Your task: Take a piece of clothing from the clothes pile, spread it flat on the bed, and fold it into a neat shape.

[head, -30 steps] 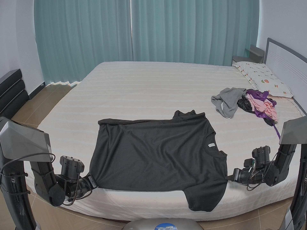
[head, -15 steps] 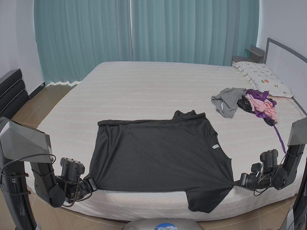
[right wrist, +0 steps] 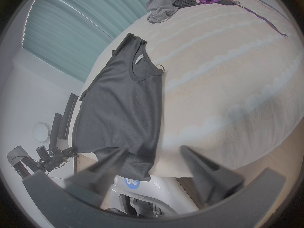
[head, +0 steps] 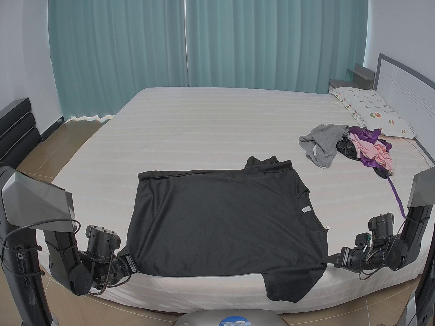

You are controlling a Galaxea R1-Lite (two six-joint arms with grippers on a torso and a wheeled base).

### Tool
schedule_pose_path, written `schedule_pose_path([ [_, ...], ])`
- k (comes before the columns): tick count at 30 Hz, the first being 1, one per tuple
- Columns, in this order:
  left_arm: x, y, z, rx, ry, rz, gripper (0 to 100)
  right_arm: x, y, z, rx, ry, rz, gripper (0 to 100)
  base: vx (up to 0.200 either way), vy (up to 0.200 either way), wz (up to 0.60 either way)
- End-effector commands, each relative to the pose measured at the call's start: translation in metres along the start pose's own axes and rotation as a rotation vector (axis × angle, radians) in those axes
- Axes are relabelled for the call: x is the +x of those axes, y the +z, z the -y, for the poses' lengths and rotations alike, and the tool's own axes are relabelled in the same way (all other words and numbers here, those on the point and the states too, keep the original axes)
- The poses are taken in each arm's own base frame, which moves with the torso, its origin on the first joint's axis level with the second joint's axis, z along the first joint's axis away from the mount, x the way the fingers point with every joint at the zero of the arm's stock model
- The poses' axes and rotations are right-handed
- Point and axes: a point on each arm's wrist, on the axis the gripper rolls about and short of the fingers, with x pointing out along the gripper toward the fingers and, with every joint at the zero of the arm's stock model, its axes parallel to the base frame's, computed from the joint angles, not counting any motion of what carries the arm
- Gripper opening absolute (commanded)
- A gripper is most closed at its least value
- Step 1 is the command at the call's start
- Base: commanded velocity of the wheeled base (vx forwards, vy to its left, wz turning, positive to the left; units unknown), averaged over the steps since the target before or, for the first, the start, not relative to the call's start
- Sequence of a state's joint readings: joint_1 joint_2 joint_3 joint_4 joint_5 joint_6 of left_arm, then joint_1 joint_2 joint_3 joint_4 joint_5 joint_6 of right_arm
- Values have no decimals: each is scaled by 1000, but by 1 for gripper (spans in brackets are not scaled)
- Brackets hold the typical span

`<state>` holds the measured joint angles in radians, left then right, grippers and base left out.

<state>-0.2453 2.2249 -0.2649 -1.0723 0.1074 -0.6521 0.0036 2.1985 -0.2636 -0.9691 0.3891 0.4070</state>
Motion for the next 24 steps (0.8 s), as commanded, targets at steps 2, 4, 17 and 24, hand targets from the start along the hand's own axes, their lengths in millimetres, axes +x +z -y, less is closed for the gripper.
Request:
schedule_pose_path([
  [2,0,2,1,-3,-8,10,100,-6,-1,-3,7,35,11,100,0,0,0],
  [4,0,3,1,-7,-10,16,100,-9,-2,-2,25,46,20,100,0,0,0],
  [17,-20,36,2,-71,-61,150,100,-14,12,-8,294,139,157,100,0,0,0],
  [24,-20,38,3,-80,-70,156,100,-14,12,-9,303,150,165,100,0,0,0],
])
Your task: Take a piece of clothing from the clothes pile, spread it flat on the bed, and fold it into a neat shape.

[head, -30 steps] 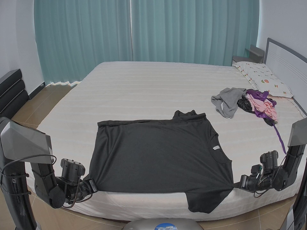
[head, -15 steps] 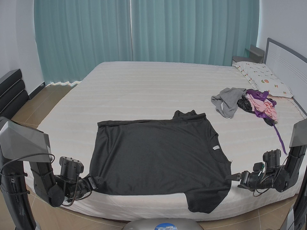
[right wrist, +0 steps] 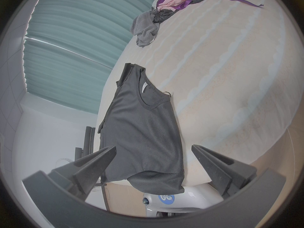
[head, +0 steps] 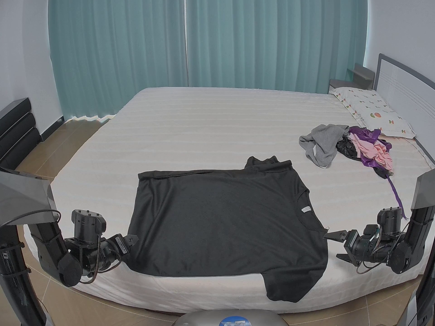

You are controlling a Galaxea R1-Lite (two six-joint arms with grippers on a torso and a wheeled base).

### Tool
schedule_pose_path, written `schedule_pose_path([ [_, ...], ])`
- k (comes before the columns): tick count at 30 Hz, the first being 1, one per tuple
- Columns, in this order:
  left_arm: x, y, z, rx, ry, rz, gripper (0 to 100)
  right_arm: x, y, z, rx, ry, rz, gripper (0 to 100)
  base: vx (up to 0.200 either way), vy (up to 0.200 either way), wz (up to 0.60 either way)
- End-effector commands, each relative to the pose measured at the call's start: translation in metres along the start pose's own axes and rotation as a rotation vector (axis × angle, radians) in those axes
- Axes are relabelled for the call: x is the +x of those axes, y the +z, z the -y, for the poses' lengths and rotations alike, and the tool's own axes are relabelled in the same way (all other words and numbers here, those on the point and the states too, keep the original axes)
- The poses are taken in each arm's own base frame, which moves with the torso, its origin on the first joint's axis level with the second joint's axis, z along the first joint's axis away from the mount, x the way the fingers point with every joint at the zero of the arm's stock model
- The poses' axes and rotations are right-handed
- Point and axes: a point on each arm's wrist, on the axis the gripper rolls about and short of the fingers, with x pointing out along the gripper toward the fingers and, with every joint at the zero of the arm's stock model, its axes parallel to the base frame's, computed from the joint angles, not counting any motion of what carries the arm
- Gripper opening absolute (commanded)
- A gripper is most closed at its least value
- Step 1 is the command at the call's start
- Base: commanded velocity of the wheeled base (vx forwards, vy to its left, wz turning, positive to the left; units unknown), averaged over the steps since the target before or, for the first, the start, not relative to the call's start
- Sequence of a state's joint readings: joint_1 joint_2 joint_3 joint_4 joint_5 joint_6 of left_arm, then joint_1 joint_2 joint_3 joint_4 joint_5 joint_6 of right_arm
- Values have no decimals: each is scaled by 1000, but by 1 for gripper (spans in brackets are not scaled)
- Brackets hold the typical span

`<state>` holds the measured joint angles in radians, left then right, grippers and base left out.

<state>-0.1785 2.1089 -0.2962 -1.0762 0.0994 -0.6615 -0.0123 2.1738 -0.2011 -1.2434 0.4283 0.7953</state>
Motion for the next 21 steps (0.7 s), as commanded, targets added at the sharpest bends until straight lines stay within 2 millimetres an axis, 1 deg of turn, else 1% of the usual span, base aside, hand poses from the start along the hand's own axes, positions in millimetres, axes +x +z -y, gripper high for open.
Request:
schedule_pose_path([
  [1,-2,4,2,-7,-14,18,100,0,-1,0,-1,0,-3,100,0,200,0],
  [9,0,3,0,-12,-16,1,100,0,-1,-2,-7,5,-2,100,0,200,0],
  [21,0,4,0,-17,-22,0,100,-2,0,-6,-26,31,30,100,0,0,0],
])
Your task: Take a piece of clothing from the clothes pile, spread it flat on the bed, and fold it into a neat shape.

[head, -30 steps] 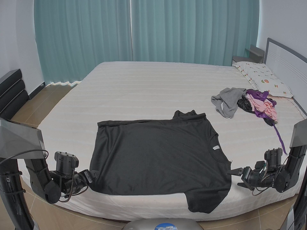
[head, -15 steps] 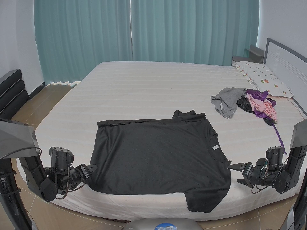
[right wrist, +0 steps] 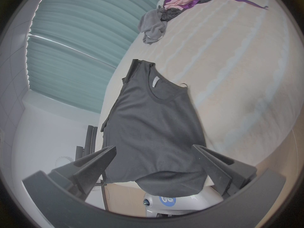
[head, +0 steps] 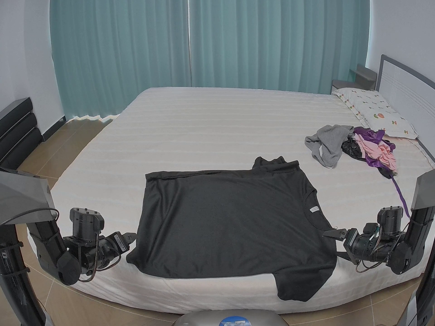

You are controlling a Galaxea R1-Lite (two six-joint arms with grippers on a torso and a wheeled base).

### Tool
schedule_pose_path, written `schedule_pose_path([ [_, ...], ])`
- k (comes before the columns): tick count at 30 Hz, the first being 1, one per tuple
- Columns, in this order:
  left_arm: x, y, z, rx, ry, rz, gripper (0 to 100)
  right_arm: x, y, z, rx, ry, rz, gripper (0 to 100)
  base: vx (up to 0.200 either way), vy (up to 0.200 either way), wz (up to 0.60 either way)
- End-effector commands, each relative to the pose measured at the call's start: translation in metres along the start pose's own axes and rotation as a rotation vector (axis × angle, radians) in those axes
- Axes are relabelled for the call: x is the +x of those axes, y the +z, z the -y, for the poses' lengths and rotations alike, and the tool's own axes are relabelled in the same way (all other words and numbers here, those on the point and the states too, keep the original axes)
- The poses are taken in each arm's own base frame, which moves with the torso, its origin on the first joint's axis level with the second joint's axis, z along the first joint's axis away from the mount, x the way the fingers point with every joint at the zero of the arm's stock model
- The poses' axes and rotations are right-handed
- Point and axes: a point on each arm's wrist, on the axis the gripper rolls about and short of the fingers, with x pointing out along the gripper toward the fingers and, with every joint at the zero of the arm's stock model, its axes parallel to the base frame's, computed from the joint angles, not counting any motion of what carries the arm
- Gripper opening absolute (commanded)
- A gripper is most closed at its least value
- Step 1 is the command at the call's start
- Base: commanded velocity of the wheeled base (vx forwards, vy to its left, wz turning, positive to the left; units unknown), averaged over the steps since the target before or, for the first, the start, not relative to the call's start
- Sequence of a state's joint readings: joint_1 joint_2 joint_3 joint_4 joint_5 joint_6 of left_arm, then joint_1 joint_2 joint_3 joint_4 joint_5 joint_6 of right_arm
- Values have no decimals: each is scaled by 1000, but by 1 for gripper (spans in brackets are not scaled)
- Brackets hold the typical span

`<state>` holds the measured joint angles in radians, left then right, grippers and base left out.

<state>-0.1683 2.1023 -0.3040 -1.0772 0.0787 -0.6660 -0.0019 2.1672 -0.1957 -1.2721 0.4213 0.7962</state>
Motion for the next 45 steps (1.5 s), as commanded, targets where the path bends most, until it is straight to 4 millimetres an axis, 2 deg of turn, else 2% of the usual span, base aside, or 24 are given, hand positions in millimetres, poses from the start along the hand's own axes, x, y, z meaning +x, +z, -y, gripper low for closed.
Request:
schedule_pose_path([
  [1,1,0,0,-9,-5,-5,100,-3,2,-3,-13,20,24,100,0,0,0],
  [7,2,2,2,-42,-18,-1,100,-11,6,-9,-26,39,62,100,133,0,0],
  [14,2,5,3,-50,-34,2,100,-9,4,-8,-25,33,49,100,143,0,0],
  [20,11,31,1,-159,-106,39,100,-5,3,-7,-23,33,38,100,0,0,0],
  [27,25,62,14,-189,-197,72,100,0,3,-3,-10,23,25,100,0,0,0],
  [29,38,79,23,-191,-205,71,100,1,2,-2,-7,23,19,100,0,0,0],
  [31,44,83,27,-191,-204,60,100,1,2,-2,-8,25,18,100,0,0,0],
  [33,64,100,36,-189,-211,39,100,1,3,-3,10,29,20,100,0,0,0],
  [37,95,121,50,-177,-261,20,100,2,6,-4,44,44,36,100,0,0,0],
  [40,119,131,58,-158,-259,11,100,3,8,-4,64,56,49,100,0,0,0],
  [42,122,132,59,-156,-260,10,100,3,8,-4,64,58,53,100,0,0,0],
  [43,143,138,65,-151,-263,5,100,5,7,-3,64,61,52,100,0,0,0],
  [45,150,139,66,-150,-265,5,100,5,6,-2,62,62,53,100,0,0,0],
])
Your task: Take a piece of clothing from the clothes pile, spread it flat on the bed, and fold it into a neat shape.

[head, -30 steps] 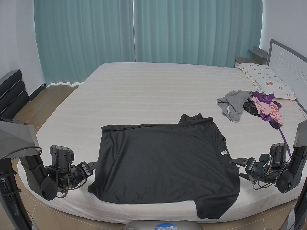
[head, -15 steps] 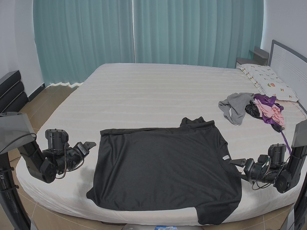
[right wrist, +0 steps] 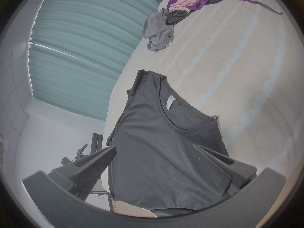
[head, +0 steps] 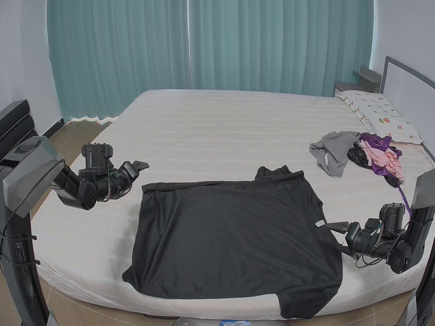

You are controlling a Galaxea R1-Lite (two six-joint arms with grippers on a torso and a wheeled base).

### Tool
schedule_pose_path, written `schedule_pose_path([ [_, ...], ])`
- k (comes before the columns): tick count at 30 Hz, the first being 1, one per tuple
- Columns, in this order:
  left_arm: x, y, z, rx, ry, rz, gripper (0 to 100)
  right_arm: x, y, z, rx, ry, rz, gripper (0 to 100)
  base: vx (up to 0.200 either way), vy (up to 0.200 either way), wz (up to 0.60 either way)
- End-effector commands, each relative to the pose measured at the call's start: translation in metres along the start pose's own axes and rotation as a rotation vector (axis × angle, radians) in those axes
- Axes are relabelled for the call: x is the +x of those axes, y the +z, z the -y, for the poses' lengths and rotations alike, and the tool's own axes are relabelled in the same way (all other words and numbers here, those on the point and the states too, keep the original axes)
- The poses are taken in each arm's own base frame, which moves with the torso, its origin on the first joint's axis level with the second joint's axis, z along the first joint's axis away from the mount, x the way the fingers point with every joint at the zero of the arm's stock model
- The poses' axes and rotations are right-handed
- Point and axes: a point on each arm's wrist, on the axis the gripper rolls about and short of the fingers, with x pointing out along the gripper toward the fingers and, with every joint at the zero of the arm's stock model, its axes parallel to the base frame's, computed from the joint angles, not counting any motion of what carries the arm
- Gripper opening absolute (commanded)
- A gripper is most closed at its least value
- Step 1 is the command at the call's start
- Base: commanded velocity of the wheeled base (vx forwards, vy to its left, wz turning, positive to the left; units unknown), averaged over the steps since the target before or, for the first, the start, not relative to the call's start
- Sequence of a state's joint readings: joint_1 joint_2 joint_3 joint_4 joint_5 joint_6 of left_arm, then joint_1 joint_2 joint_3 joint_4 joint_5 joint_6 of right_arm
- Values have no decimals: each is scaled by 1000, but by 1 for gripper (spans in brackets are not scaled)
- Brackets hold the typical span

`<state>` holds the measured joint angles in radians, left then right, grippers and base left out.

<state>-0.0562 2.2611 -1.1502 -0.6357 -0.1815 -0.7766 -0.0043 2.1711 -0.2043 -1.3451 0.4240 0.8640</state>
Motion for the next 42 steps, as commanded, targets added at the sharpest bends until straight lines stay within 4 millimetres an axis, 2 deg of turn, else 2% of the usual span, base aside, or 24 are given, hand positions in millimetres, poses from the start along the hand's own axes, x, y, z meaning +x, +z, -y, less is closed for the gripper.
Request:
schedule_pose_path([
  [1,74,-5,-22,2,28,-66,100,5,-1,4,23,12,10,100,0,0,0],
  [5,88,-4,-28,9,18,-46,100,8,-2,8,22,11,13,100,0,0,0],
  [13,97,-8,-35,48,19,-32,100,18,-7,13,11,9,-3,100,0,0,0],
  [26,100,-12,-41,49,25,-30,100,20,-10,14,7,10,-12,100,0,0,0],
  [31,107,-13,-44,66,22,-27,100,20,-10,14,6,8,-13,100,0,0,0],
  [32,109,-13,-45,73,23,-26,0,21,-10,14,6,10,-13,100,0,0,0],
  [42,119,-7,-46,82,45,45,0,21,-9,13,3,12,-12,100,0,0,0],
])
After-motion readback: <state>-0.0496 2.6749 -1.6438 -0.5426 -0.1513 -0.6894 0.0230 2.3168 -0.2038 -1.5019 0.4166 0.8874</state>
